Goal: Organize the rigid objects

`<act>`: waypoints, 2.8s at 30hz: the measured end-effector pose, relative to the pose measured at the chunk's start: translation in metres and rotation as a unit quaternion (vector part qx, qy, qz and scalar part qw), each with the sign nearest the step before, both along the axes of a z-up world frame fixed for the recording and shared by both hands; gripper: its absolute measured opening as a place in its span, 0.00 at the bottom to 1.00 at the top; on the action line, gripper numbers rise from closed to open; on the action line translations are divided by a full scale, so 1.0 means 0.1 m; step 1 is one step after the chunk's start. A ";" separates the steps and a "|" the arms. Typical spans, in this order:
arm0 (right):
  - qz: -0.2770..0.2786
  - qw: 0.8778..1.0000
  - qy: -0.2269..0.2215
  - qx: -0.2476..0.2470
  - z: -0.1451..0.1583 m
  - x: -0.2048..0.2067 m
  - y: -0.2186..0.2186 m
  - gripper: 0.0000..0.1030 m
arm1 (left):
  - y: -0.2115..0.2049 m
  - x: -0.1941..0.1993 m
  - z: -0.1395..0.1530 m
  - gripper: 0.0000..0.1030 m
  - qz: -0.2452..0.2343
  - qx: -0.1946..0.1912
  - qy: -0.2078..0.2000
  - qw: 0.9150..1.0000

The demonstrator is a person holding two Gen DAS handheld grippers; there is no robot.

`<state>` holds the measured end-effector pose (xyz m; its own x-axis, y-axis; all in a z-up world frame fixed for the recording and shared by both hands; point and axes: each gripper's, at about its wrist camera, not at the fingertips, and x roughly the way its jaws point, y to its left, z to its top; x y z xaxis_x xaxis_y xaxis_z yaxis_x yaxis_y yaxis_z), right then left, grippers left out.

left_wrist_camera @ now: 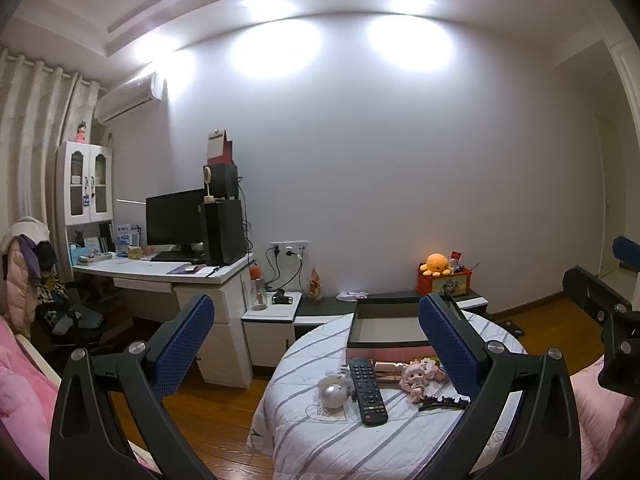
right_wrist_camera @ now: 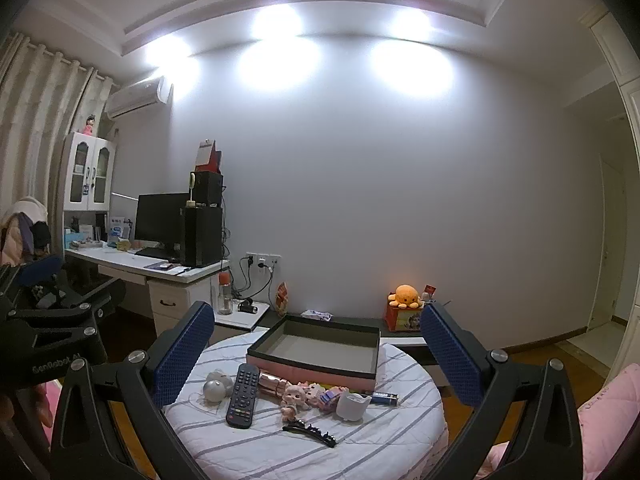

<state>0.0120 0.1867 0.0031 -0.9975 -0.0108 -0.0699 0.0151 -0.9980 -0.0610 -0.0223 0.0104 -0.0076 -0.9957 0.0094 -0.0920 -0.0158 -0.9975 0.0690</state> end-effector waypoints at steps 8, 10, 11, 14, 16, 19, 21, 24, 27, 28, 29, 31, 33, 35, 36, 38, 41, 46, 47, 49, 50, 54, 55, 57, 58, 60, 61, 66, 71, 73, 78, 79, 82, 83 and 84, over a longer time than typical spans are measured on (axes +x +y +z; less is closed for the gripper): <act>-0.007 1.000 -0.005 -0.003 -0.09 -0.17 0.09 1.00 | 0.10 -0.23 -0.05 1.00 -0.013 0.000 -0.013 1.000; -0.008 1.000 -0.011 -0.004 -0.10 -0.23 0.10 1.00 | 0.11 -0.29 -0.06 1.00 -0.014 0.001 -0.014 1.000; -0.010 1.000 -0.013 -0.004 -0.11 -0.27 0.12 1.00 | 0.12 -0.33 -0.06 1.00 -0.015 0.001 -0.016 1.000; -0.012 1.000 -0.019 -0.006 -0.12 -0.36 0.14 1.00 | 0.14 -0.42 -0.05 1.00 -0.012 0.002 -0.021 1.000; -0.010 1.000 -0.020 -0.006 -0.09 -0.42 0.12 1.00 | 0.15 -0.46 -0.04 1.00 -0.014 0.000 -0.022 1.000; -0.010 1.000 -0.022 -0.006 -0.06 -0.51 0.11 1.00 | 0.15 -0.54 -0.03 1.00 -0.015 -0.002 -0.025 1.000; -0.010 1.000 -0.026 -0.006 -0.04 -0.57 0.11 1.00 | 0.16 -0.58 -0.02 1.00 -0.012 -0.004 -0.028 1.000; -0.010 1.000 -0.024 -0.007 0.00 -0.59 0.09 1.00 | 0.15 -0.61 0.01 1.00 -0.009 -0.005 -0.028 1.000; -0.009 1.000 -0.017 -0.008 0.05 -0.60 0.10 1.00 | 0.12 -0.61 0.03 1.00 -0.009 -0.003 -0.024 1.000; -0.008 1.000 -0.014 -0.008 0.05 -0.59 0.10 1.00 | 0.11 -0.60 0.05 1.00 -0.007 -0.002 -0.020 1.000; -0.008 1.000 -0.012 -0.007 0.06 -0.58 0.09 1.00 | 0.10 -0.59 0.06 1.00 -0.007 -0.002 -0.018 1.000; -0.008 1.000 -0.008 -0.005 0.08 -0.57 0.07 1.00 | 0.09 -0.58 0.07 1.00 -0.006 -0.001 -0.016 1.000; -0.007 1.000 -0.006 -0.003 0.08 -0.56 0.06 1.00 | 0.08 -0.57 0.08 1.00 -0.005 -0.001 -0.015 1.000; -0.005 1.000 -0.005 -0.003 0.08 -0.56 0.05 1.00 | 0.07 -0.57 0.07 1.00 -0.004 -0.001 -0.015 1.000; -0.004 1.000 -0.007 -0.002 0.07 -0.57 0.05 1.00 | 0.06 -0.56 0.07 1.00 -0.004 -0.002 -0.016 1.000; -0.004 1.000 -0.009 -0.002 0.06 -0.58 0.06 1.00 | 0.07 -0.58 0.05 1.00 -0.004 -0.005 -0.019 1.000; -0.005 1.000 -0.014 -0.004 0.02 -0.62 0.08 1.00 | 0.08 -0.62 0.02 1.00 -0.005 -0.010 -0.023 1.000; -0.005 1.000 -0.020 -0.003 -0.08 -0.73 0.13 1.00 | 0.11 -0.77 -0.08 1.00 -0.012 -0.017 -0.038 0.999; -0.002 1.000 -0.027 -0.004 -0.11 -0.78 0.14 1.00 | 0.10 -0.82 -0.12 1.00 -0.011 -0.019 -0.043 0.999; 0.006 0.999 -0.045 -0.007 -0.21 -0.89 0.18 1.00 | 0.08 -0.93 -0.23 1.00 -0.012 -0.022 -0.061 0.998; 0.010 0.998 -0.055 -0.008 -0.26 -0.94 0.19 1.00 | 0.08 -0.99 -0.30 1.00 -0.012 -0.023 -0.073 0.997; 0.018 0.994 -0.106 -0.009 -0.55 -1.22 0.22 1.00 | 0.08 -1.33 -0.65 1.00 -0.015 -0.025 -0.136 0.990; 0.017 0.993 -0.117 -0.010 -0.62 -1.28 0.23 1.00 | 0.10 -1.43 -0.75 1.00 -0.012 -0.026 -0.156 0.987; 0.018 0.989 -0.143 -0.012 -0.79 -1.42 0.23 1.00 | 0.12 -1.58 -0.93 1.00 -0.008 -0.024 -0.183 0.983; 0.017 0.987 -0.157 -0.012 -0.90 -1.50 0.24 1.00 | 0.14 -1.67 -1.03 1.00 -0.010 -0.022 -0.196 0.980; 0.013 0.983 -0.181 -0.011 -1.06 -1.62 0.28 1.00 | 0.19 -1.78 -1.17 1.00 -0.013 -0.025 -0.218 0.976; 0.013 0.981 -0.193 -0.013 -1.16 -1.69 0.31 1.00 | 0.24 -1.85 -1.27 1.00 -0.014 -0.032 -0.230 0.973; 0.014 0.972 -0.232 -0.029 -1.51 -1.87 0.51 1.00 | 0.46 -2.11 -1.66 1.00 -0.003 -0.069 -0.278 0.958; 0.012 0.964 -0.262 -0.038 -1.73 -2.03 0.69 1.00 | 0.62 -2.33 -1.91 1.00 0.022 -0.081 -0.309 0.947; 0.014 0.961 -0.274 -0.045 -1.81 -2.08 0.78 1.00 | 0.69 -2.41 -1.97 1.00 0.031 -0.080 -0.319 0.944; 0.022 0.955 -0.291 -0.050 -1.93 -2.21 0.87 1.00 | 0.84 -2.51 -2.09 0.98 0.037 -0.088 -0.333 0.938; 0.023 0.955 -0.293 -0.051 -1.94 -2.23 0.89 1.00 | 0.86 -2.53 -2.10 0.96 0.044 -0.096 -0.331 0.938; 0.027 0.953 -0.296 -0.058 -1.98 -2.29 0.95 1.00 | 0.85 -2.58 -2.11 0.89 0.057 -0.106 -0.332 0.936; 0.027 0.953 -0.297 -0.060 -1.99 -2.30 0.97 1.00 | 0.83 -2.60 -2.10 0.87 0.056 -0.105 -0.333 0.935; 0.028 0.952 -0.299 -0.062 -1.99 -2.31 0.98 1.00 | 0.82 -2.60 -2.09 0.85 0.056 -0.103 -0.334 0.935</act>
